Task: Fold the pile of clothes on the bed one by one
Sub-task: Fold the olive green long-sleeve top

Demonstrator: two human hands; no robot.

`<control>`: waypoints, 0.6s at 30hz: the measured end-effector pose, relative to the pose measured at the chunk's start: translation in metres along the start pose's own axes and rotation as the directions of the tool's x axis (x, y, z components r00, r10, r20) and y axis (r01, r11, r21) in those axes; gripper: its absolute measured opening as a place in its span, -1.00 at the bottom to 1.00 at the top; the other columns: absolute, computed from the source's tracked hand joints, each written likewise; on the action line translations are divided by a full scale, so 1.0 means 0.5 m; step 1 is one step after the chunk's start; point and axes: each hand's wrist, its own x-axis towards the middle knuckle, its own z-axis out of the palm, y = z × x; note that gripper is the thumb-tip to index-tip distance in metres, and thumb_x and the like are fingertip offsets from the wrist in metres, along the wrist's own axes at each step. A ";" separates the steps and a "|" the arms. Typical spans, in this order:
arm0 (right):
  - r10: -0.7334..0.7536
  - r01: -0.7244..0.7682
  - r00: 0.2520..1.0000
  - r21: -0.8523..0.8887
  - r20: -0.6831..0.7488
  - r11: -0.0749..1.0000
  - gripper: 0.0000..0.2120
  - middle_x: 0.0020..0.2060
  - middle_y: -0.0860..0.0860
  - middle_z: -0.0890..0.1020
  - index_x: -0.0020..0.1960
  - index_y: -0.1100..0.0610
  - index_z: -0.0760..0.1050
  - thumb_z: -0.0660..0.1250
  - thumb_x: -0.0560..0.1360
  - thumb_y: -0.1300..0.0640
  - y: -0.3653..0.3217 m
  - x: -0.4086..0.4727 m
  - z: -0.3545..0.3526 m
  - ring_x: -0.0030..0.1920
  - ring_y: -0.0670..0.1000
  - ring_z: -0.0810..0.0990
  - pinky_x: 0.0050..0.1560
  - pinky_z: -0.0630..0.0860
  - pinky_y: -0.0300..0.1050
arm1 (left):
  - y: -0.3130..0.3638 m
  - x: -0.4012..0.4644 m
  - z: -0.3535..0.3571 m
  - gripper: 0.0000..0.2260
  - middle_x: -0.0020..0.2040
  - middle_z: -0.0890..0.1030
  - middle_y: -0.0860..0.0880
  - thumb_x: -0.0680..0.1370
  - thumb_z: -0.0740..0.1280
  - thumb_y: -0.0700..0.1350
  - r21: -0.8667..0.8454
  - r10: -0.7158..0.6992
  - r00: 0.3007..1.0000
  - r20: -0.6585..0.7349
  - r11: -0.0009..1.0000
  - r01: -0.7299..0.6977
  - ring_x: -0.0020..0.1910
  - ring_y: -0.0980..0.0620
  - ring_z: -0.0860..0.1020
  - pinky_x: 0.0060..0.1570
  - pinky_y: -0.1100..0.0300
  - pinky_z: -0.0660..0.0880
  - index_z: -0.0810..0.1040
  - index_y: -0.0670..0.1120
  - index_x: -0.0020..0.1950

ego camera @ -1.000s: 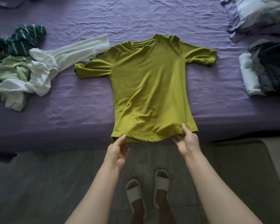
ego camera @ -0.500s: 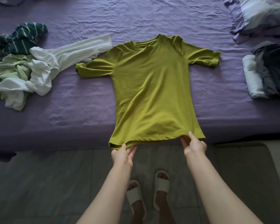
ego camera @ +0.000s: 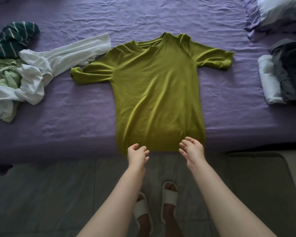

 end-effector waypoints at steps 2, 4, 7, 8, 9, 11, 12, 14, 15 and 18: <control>0.029 -0.028 0.998 -0.011 0.051 1.000 -0.80 0.05 0.15 0.54 0.17 0.21 0.43 0.22 0.56 0.32 -0.016 0.015 0.006 0.05 0.07 0.55 0.03 0.51 -0.03 | 0.016 0.006 0.019 -0.63 0.09 0.49 -0.13 0.58 0.22 -0.28 0.050 0.016 1.000 0.026 0.999 -0.017 -0.01 -0.04 0.56 0.07 0.04 0.52 0.30 -0.18 0.38; 0.049 -0.047 0.995 -0.020 0.089 0.999 -0.78 0.04 0.17 0.54 0.19 0.23 0.43 0.21 0.56 0.33 -0.031 0.031 0.008 0.04 0.08 0.55 0.05 0.51 0.00 | 0.031 0.013 0.032 -0.64 0.10 0.49 -0.12 0.58 0.23 -0.28 0.088 0.023 0.999 0.041 0.996 -0.027 -0.02 -0.03 0.57 0.05 0.05 0.52 0.31 -0.17 0.37; 0.066 -0.057 0.989 -0.072 0.133 0.996 -0.78 0.04 0.18 0.54 0.20 0.24 0.43 0.22 0.55 0.33 -0.063 0.055 0.007 0.05 0.10 0.55 0.05 0.51 0.01 | 0.056 0.018 0.046 -0.64 0.10 0.49 -0.12 0.57 0.24 -0.28 0.130 0.028 0.999 0.036 0.991 -0.032 -0.02 -0.04 0.57 0.02 0.07 0.52 0.31 -0.17 0.36; 0.064 -0.050 0.987 -0.098 0.149 0.994 -0.78 0.05 0.18 0.54 0.20 0.24 0.43 0.22 0.55 0.33 -0.078 0.062 0.008 0.06 0.10 0.55 0.05 0.51 0.01 | 0.066 0.020 0.049 -0.65 0.09 0.49 -0.12 0.58 0.23 -0.28 0.140 0.033 0.999 0.027 0.989 -0.036 -0.02 -0.05 0.57 0.02 0.06 0.52 0.32 -0.17 0.36; 0.055 -0.035 0.985 -0.126 0.163 0.991 -0.77 0.05 0.18 0.55 0.21 0.24 0.42 0.22 0.56 0.32 -0.094 0.069 0.011 0.06 0.10 0.55 0.05 0.51 0.01 | 0.078 0.022 0.051 -0.65 0.09 0.49 -0.12 0.58 0.23 -0.28 0.154 0.043 0.999 0.018 0.987 -0.045 -0.03 -0.05 0.56 0.00 0.07 0.53 0.32 -0.17 0.36; 0.023 0.014 0.981 -0.188 0.193 0.982 -0.78 0.06 0.16 0.55 0.21 0.22 0.42 0.21 0.57 0.30 -0.129 0.081 0.023 0.07 0.09 0.55 0.05 0.52 0.00 | 0.108 0.030 0.055 -0.66 0.06 0.49 -0.11 0.58 0.23 -0.29 0.183 0.073 0.997 0.010 0.980 -0.074 -0.10 -0.02 0.55 -0.12 0.12 0.52 0.33 -0.18 0.35; 0.010 0.038 0.977 -0.218 0.215 0.975 -0.78 0.06 0.15 0.55 0.21 0.22 0.42 0.21 0.57 0.29 -0.147 0.084 0.033 0.07 0.08 0.54 0.06 0.51 -0.01 | 0.125 0.034 0.056 -0.67 0.03 0.49 -0.10 0.57 0.23 -0.29 0.199 0.088 0.996 0.007 0.976 -0.088 -0.16 0.01 0.53 -0.19 0.16 0.49 0.33 -0.18 0.34; -0.010 0.083 0.964 -0.265 0.267 0.961 -0.80 0.05 0.14 0.55 0.18 0.20 0.42 0.21 0.56 0.30 -0.185 0.087 0.064 0.06 0.07 0.54 0.05 0.49 -0.01 | 0.166 0.042 0.059 -0.67 -0.05 0.49 -0.05 0.57 0.22 -0.28 0.239 0.121 0.993 -0.002 0.964 -0.117 -0.23 0.07 0.50 -0.26 0.20 0.46 0.34 -0.17 0.34; -0.018 0.105 0.955 -0.282 0.295 0.954 -0.80 0.04 0.14 0.55 0.17 0.21 0.43 0.21 0.56 0.30 -0.204 0.088 0.087 0.05 0.07 0.54 0.02 0.49 -0.02 | 0.189 0.048 0.060 -0.67 -0.06 0.49 -0.05 0.57 0.22 -0.27 0.264 0.143 0.990 -0.002 0.955 -0.137 -0.23 0.08 0.50 -0.25 0.19 0.47 0.34 -0.16 0.33; -0.049 0.194 0.922 -0.350 0.384 0.916 -0.80 -0.02 0.12 0.55 0.16 0.21 0.46 0.24 0.55 0.30 -0.259 0.100 0.176 0.01 0.04 0.53 -0.09 0.48 -0.07 | 0.272 0.083 0.060 -0.66 0.09 0.53 -0.12 0.55 0.25 -0.24 0.373 0.232 0.973 0.000 0.902 -0.215 -0.06 -0.05 0.58 0.04 0.05 0.55 0.36 -0.15 0.33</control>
